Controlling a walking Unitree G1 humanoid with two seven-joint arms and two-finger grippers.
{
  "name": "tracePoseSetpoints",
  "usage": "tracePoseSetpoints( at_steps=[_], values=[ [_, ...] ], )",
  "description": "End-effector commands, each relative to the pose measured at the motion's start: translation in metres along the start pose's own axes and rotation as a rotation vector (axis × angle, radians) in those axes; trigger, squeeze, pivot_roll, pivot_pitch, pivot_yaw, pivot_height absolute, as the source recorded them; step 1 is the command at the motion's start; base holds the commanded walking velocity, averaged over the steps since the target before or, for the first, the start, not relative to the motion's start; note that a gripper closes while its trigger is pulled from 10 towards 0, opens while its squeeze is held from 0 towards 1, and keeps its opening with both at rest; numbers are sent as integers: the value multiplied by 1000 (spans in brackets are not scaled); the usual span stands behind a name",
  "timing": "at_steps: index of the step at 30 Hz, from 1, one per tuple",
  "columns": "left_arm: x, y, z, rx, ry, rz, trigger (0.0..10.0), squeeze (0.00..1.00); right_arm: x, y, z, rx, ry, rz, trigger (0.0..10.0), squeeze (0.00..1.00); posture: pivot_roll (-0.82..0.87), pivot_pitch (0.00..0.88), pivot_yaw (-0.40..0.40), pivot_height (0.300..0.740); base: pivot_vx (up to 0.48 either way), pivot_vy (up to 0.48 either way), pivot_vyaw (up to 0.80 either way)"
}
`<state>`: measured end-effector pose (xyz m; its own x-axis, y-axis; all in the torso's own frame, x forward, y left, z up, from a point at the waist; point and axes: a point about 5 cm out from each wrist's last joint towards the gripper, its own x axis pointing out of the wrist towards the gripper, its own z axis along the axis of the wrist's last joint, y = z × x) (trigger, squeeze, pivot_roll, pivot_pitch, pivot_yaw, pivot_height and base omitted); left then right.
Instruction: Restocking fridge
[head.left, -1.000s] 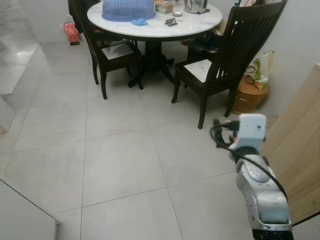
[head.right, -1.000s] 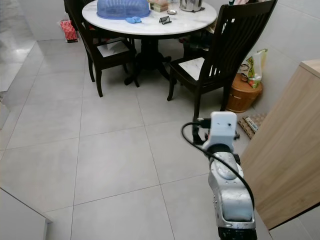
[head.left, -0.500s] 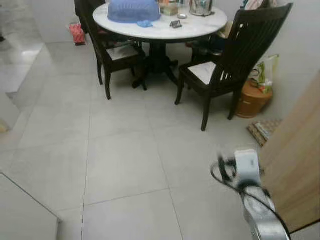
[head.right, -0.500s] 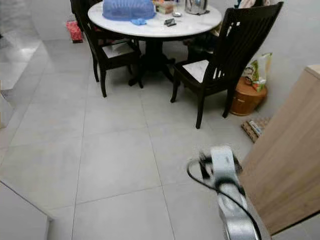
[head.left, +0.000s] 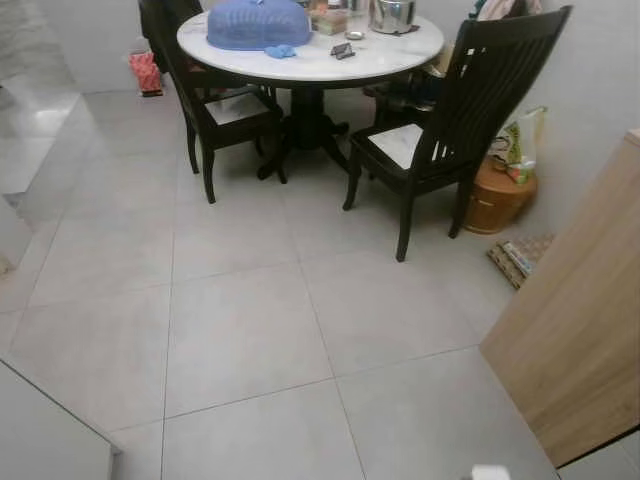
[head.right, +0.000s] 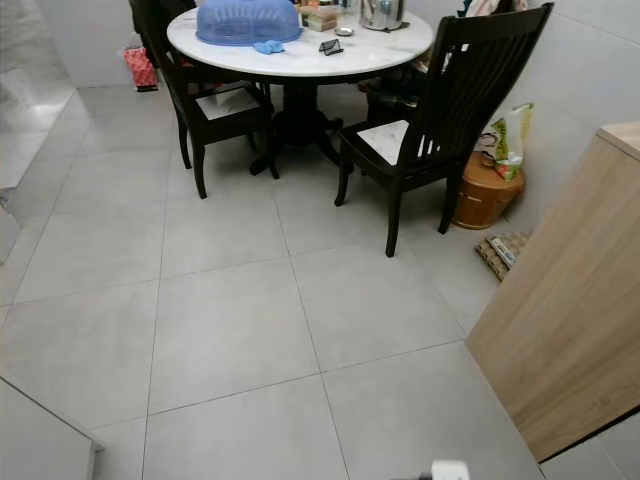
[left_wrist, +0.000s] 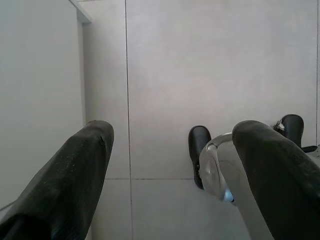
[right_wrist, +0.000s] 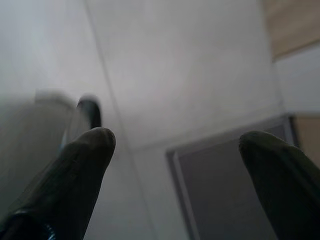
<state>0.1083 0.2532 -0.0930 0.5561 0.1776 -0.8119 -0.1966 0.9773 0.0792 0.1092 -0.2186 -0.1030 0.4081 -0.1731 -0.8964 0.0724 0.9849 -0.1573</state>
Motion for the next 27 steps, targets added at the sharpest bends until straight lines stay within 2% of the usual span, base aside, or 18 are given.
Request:
tracePoseSetpoints(
  at_steps=[1,4,7,13,17,22,27],
  values=[
    [-1,0,-2,-4,6,6,10000,0,0,3,-4,-8,10,18,10000,0,-191,0,-13,740,0,0,0],
    [-1,0,-2,-9,4,8,10000,0,-1,10,-15,-11,48,48,10000,0,-183,0,-15,740,0,0,0],
    [-1,1,-2,-14,4,11,10000,0,-1,13,-15,-13,38,69,10000,0,-181,0,-17,740,0,0,0],
    [-1,1,-3,-25,8,20,10000,0,1,14,-7,-31,15,81,10000,0,-164,0,-31,740,0,0,0],
    [-1,2,-3,-55,1,39,10000,0,4,18,6,-73,-14,104,10000,0,-120,0,-58,740,0,0,0],
    [-1,4,-2,-75,-6,54,10000,0,5,20,13,-111,-26,122,10000,0,-99,0,-69,740,0,0,0],
    [-1,4,-2,-73,-4,52,10000,0,6,21,23,-96,-55,125,10000,0,-105,0,-60,740,0,0,0]
  ],
)
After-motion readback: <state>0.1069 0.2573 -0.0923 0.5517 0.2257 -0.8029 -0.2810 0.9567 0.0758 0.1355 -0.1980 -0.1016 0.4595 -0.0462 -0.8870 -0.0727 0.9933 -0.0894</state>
